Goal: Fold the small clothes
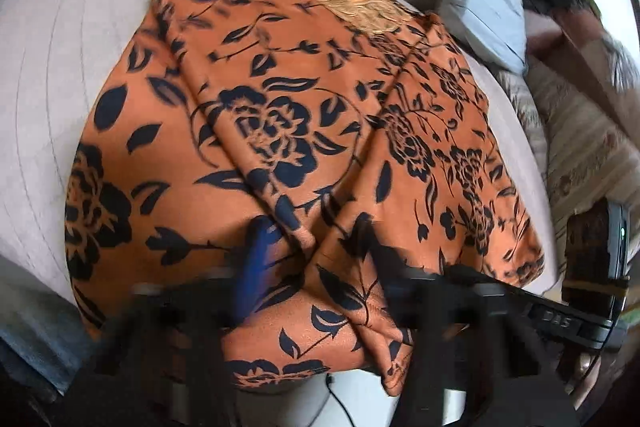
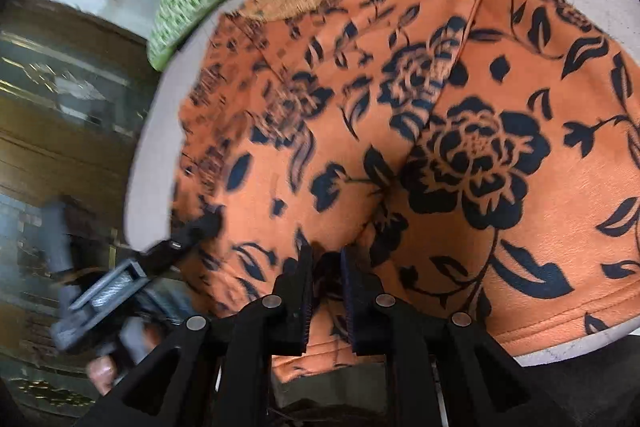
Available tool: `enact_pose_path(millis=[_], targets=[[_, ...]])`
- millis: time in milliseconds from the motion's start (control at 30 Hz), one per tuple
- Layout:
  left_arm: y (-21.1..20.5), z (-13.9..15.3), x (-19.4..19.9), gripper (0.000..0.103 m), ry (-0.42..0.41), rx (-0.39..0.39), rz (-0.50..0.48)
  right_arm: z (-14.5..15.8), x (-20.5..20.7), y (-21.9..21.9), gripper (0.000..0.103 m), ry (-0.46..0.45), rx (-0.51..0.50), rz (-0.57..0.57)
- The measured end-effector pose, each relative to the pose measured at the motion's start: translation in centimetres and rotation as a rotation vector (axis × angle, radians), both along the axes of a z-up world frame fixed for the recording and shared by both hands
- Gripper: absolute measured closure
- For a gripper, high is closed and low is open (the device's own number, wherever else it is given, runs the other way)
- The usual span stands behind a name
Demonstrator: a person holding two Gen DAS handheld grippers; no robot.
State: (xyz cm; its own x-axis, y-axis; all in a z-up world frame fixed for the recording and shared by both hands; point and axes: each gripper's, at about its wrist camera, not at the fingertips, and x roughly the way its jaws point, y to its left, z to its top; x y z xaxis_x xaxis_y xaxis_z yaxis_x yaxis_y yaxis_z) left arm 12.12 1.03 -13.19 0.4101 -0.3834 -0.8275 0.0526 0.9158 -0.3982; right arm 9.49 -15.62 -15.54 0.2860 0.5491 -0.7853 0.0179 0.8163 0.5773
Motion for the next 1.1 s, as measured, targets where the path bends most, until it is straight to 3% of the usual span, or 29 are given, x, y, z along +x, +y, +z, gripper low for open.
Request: enact_pose_path(millis=[67,167,267,333,367,433,500,533,567,633,733,800,900,933,1033,1100], targets=[[0.5,-0.2,0.1,0.090,0.020,-0.056,0.002,0.4,-0.3,0.6,0.098,-0.032,-0.053,0.013],[2.2,-0.5,0.4,0.090,0.045,-0.116,0.051,1.7,-0.9,0.4,0.099,-0.100,-0.016,0.020],[3.2,-0.7,0.4,0.090,0.060,-0.071,0.106,0.1,-0.7,0.3,0.099,-0.033,-0.016,0.025],[4.2,-0.8,0.5,0.089,0.094,-0.115,0.134,-0.8,-0.6,-0.1,0.099,0.020,0.010,0.017],[4.7,-0.7,0.4,0.088,0.102,-0.150,0.142,-0.1,-0.7,-0.7,0.099,0.005,0.042,-0.012],[5.9,-0.5,0.3,0.075,0.114,-0.215,0.156,2.6,-1.3,-2.4,0.098,-0.104,0.105,-0.059],[7.1,-0.2,0.0,0.049,0.098,-0.240,0.208,5.2,-2.0,-4.5,0.094,-0.222,0.168,-0.110],[7.6,0.1,0.0,0.048,0.087,-0.225,0.234,5.9,-2.3,-5.4,0.085,-0.256,0.161,-0.142],[7.9,0.4,-0.1,0.048,0.075,-0.197,0.257,6.5,-2.6,-6.5,0.065,-0.277,0.117,-0.187],[8.6,1.3,-0.3,0.047,0.036,-0.138,0.293,6.9,-2.9,-8.6,0.055,-0.278,0.049,-0.281],[9.9,1.8,-0.4,0.043,0.010,0.010,0.377,7.2,-2.5,-12.0,0.055,-0.254,0.061,-0.384],[11.2,1.4,-0.4,0.043,0.039,0.057,0.444,8.0,-1.4,-13.7,0.055,-0.209,-0.064,-0.421],[11.9,0.5,-0.2,0.043,0.078,0.051,0.451,7.2,1.2,-16.1,0.055,-0.046,-0.284,-0.392],[11.8,0.1,-0.1,0.043,0.096,0.052,0.439,6.3,1.9,-17.2,0.055,-0.014,-0.295,-0.385],[10.9,-0.4,0.0,0.043,0.112,0.097,0.388,3.8,2.3,-18.6,0.064,0.078,-0.150,-0.395],[10.5,-0.4,-0.2,0.039,0.118,0.101,0.359,3.8,2.2,-18.2,0.064,0.083,-0.219,-0.389]])
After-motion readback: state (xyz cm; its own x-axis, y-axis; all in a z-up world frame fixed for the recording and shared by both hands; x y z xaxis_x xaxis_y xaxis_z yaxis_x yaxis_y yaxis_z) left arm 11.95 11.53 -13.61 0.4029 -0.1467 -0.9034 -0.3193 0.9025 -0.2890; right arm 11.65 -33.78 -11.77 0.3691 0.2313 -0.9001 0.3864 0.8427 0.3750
